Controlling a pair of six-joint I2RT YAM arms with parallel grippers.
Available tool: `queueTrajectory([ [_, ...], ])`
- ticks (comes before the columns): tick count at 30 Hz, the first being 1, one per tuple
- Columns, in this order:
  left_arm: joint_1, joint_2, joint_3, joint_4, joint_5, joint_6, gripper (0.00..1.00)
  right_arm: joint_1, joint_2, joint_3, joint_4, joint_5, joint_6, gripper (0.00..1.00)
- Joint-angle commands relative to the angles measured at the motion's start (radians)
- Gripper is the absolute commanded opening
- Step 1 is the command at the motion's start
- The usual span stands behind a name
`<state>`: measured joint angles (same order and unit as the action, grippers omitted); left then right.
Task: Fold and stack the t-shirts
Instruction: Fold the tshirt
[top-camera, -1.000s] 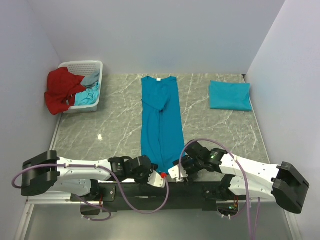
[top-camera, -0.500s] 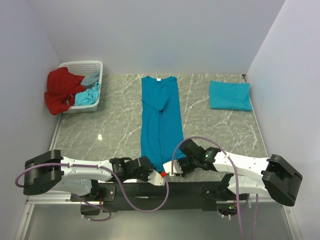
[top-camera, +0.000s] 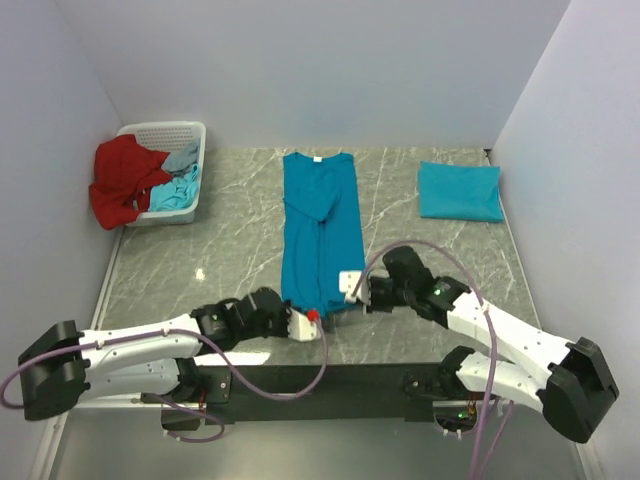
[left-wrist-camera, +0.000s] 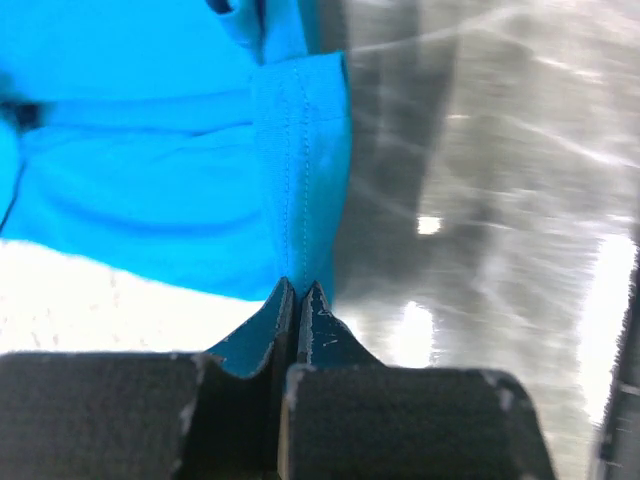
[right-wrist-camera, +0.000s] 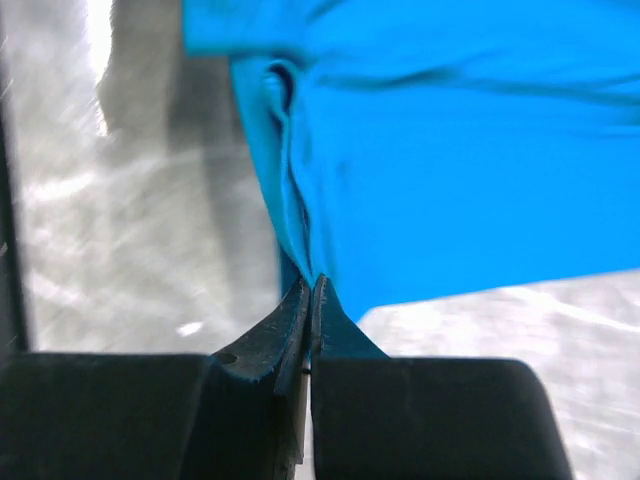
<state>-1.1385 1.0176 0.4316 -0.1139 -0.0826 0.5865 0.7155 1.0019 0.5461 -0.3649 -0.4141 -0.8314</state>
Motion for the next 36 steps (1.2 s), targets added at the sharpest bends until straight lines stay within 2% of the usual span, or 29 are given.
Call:
queueTrajectory([
  [1, 0.139, -0.014, 0.079, 0.036, 0.082, 0.036, 0.0, -0.06, 0.026, 0.133, 0.011, -0.006, 0.075, 0.0],
  [4, 0.264, 0.038, 0.155, 0.057, 0.15, 0.093, 0.0, -0.112, 0.119, 0.225, 0.027, 0.043, 0.092, 0.0],
  [9, 0.434, 0.248, 0.321, 0.106, 0.204, 0.162, 0.0, -0.231, 0.314, 0.446, 0.034, 0.061, 0.109, 0.0],
  [15, 0.575, 0.485, 0.536, 0.149, 0.277, 0.179, 0.0, -0.307, 0.538, 0.67, 0.041, 0.072, 0.153, 0.0],
  [22, 0.66, 0.706, 0.722, 0.145, 0.329, 0.151, 0.0, -0.338, 0.779, 0.893, -0.006, 0.074, 0.179, 0.0],
  [36, 0.714, 0.886, 0.877, 0.138, 0.386, 0.154, 0.0, -0.356, 0.949, 1.051, -0.002, 0.097, 0.236, 0.0],
])
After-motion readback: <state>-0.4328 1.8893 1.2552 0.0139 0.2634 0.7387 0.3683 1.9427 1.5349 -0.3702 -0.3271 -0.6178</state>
